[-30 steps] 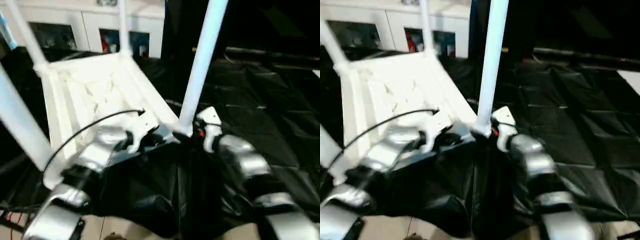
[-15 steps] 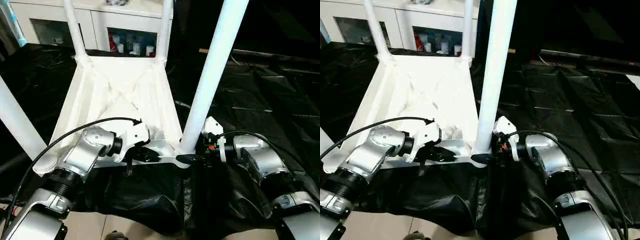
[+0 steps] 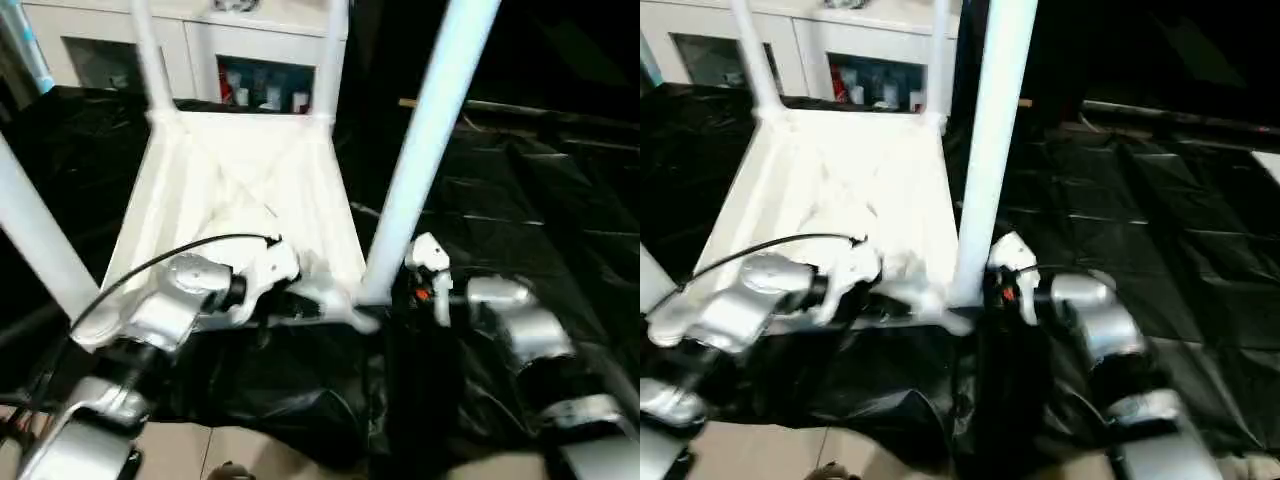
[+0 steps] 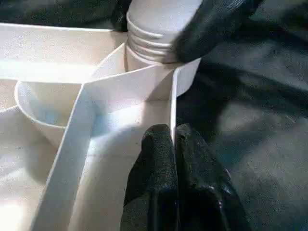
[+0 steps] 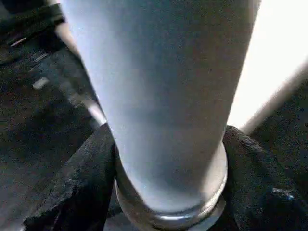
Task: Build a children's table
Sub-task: Rotate leg to tighten
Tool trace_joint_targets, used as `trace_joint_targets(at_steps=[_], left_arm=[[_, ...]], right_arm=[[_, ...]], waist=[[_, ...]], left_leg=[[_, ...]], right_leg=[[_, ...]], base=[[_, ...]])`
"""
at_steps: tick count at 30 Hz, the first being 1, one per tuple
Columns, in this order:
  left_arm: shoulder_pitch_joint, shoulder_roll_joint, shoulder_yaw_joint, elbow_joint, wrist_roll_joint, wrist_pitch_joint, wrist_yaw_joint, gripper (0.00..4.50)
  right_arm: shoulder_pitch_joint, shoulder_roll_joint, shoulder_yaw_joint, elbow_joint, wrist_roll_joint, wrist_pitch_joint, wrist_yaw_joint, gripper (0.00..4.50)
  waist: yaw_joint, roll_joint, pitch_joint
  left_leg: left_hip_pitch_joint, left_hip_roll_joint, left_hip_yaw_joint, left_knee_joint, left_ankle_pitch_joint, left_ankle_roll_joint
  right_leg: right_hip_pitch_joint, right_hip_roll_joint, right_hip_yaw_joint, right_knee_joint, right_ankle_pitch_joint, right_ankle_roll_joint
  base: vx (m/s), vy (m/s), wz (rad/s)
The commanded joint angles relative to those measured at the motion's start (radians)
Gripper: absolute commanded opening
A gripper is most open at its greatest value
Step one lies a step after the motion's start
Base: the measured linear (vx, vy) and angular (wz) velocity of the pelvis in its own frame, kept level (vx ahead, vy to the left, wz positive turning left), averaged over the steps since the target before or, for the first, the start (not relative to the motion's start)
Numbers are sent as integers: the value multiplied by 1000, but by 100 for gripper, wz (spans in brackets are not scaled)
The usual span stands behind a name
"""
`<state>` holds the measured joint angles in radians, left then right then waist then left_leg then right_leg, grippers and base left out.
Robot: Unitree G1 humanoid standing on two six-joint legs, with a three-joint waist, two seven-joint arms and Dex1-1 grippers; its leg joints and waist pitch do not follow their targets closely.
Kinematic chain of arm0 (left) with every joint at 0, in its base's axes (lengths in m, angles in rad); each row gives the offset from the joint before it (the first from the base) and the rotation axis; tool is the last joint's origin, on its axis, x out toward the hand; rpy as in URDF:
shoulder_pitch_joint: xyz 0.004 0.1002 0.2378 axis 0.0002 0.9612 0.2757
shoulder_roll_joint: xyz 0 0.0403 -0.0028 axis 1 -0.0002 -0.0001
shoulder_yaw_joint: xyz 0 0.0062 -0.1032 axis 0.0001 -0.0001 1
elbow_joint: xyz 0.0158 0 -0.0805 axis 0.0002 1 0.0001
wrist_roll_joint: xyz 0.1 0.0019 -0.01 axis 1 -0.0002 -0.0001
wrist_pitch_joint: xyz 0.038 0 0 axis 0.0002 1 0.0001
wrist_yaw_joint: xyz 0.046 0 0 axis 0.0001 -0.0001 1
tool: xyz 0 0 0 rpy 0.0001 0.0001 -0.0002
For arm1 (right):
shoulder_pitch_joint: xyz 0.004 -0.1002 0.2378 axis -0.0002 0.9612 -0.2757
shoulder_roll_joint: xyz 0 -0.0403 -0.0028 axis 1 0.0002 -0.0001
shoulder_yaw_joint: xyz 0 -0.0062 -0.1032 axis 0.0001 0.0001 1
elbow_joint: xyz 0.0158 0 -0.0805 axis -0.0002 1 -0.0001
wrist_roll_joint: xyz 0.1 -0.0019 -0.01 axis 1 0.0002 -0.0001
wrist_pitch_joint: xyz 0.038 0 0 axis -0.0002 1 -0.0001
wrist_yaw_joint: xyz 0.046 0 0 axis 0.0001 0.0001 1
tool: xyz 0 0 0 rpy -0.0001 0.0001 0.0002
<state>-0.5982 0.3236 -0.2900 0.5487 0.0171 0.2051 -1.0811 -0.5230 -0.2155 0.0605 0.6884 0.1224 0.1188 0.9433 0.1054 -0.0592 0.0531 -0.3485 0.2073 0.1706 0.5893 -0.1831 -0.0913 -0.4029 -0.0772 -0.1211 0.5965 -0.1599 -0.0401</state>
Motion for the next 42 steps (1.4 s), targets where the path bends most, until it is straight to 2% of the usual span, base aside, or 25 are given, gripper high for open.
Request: trace_joint_targets(at_steps=[1,3,4,6,7,8,9,10,13,14,15,18,19,21,26,30,33,36,40,42], left_arm=[[-48,-66,15,16,-6,5,106,0],[-67,-95,18,43,7,12,164,0],[-82,-120,23,61,14,22,210,0],[-95,-144,28,78,20,31,256,0],[-113,-184,36,104,32,30,326,0],[-113,-184,36,104,32,30,326,0],[-121,-210,41,118,37,29,358,0],[-123,-218,42,122,39,30,365,0],[-103,-225,27,97,37,9,332,0],[-97,-223,22,89,34,3,321,0],[-88,-218,16,79,31,-3,306,0],[-72,-193,9,63,28,-23,262,0],[-65,-181,10,56,27,-28,245,0],[-58,-167,12,49,24,-33,225,0],[-28,-102,6,7,5,-56,116,0],[-3,-35,-11,-33,-11,-74,-6,0],[13,-5,-16,-61,-26,-72,-72,0],[32,25,-21,-91,-37,-67,-133,0],[45,52,-25,-107,-43,-67,-169,0],[48,59,-26,-110,-44,-67,-177,0]], right_arm=[[-11,74,20,25,5,10,-103,278],[-20,116,11,49,-6,2,-192,277],[-36,152,-7,82,-13,9,-293,277],[-51,186,-24,108,-17,9,-373,277],[-72,236,-40,146,-33,-8,-483,277],[-72,236,-40,146,-33,-8,-483,277],[-82,263,-36,159,-52,-37,-517,277],[-85,270,-33,162,-59,-48,-520,333],[-86,277,-37,144,-32,-75,-460,357],[-87,277,-40,140,-23,-75,-444,357],[-86,273,-40,134,-16,-74,-425,382],[-84,237,-5,125,-39,-78,-359,396],[-84,215,12,119,-49,-83,-318,413],[-83,191,22,111,-52,-86,-268,413],[-76,81,62,63,-52,-88,-65,413],[-64,-17,85,15,-31,-58,130,413],[-60,-53,89,-5,-12,-31,211,413],[-57,-81,97,-15,-2,-11,270,387],[-55,-90,102,-21,4,12,303,345],[-51,-90,104,-30,8,19,312,337]], waist=[[-3,6,-58],[-8,6,-61],[-12,9,-63],[-15,12,-64],[-18,15,-63],[-19,15,-63],[-17,14,-67],[-16,14,-68],[-13,12,-70],[-13,10,-70],[-12,11,-69],[-12,12,-66],[-13,7,-66],[-13,10,-65],[-11,8,-64],[-9,10,-65],[-4,10,-65],[5,12,-66],[9,11,-64],[9,10,-64]], left_leg=[[7,26,-9,-72,-240,4],[7,23,-11,-69,-242,4],[6,23,-9,-70,-232,6],[4,25,-11,-71,-227,6],[5,26,-10,-72,-226,4],[6,26,-11,-72,-230,0],[5,27,-10,-72,-225,-2],[3,28,-10,-72,-211,3],[-1,28,-6,-72,-178,27],[-2,28,-5,-72,-176,33],[-2,28,-5,-72,-173,38],[-1,29,-5,-73,-190,41],[-3,28,-5,-73,-190,41],[-1,30,-5,-73,-193,43],[-3,30,-4,-72,-189,58],[-1,33,-5,-71,-189,61],[-1,36,-2,-71,-175,68],[0,38,-1,-70,-172,66],[2,37,-2,-72,-192,51],[2,37,-3,-72,-195,45]], right_leg=[[48,-85,55,-100,-511,-69],[49,-86,52,-104,-536,-53],[47,-85,54,-104,-518,-55],[49,-84,54,-99,-489,-65],[45,-83,56,-98,-470,-73],[44,-82,56,-97,-467,-76],[48,-84,56,-93,-440,-82],[50,-84,59,-87,-394,-94],[55,-81,62,-75,-295,-124],[57,-81,63,-75,-290,-127],[58,-81,63,-74,-286,-132],[57,-84,63,-80,-329,-126],[58,-82,62,-81,-337,-121],[57,-83,63,-81,-344,-120],[58,-83,63,-82,-352,-116],[58,-83,64,-77,-329,-136],[57,-81,64,-72,-292,-154],[58,-82,64,-67,-275,-168],[55,-81,63,-71,-318,-156],[55,-83,64,-72,-330,-149]], base=[[0,0,0],[0,0,0],[0,0,0],[0,0,0],[0,0,0],[0,0,0],[0,0,0],[0,0,0],[0,0,0],[0,0,0],[0,0,0],[0,0,0],[0,0,0],[0,0,0],[0,0,0],[0,0,0],[0,0,0],[0,0,0],[0,0,0],[0,0,0]])
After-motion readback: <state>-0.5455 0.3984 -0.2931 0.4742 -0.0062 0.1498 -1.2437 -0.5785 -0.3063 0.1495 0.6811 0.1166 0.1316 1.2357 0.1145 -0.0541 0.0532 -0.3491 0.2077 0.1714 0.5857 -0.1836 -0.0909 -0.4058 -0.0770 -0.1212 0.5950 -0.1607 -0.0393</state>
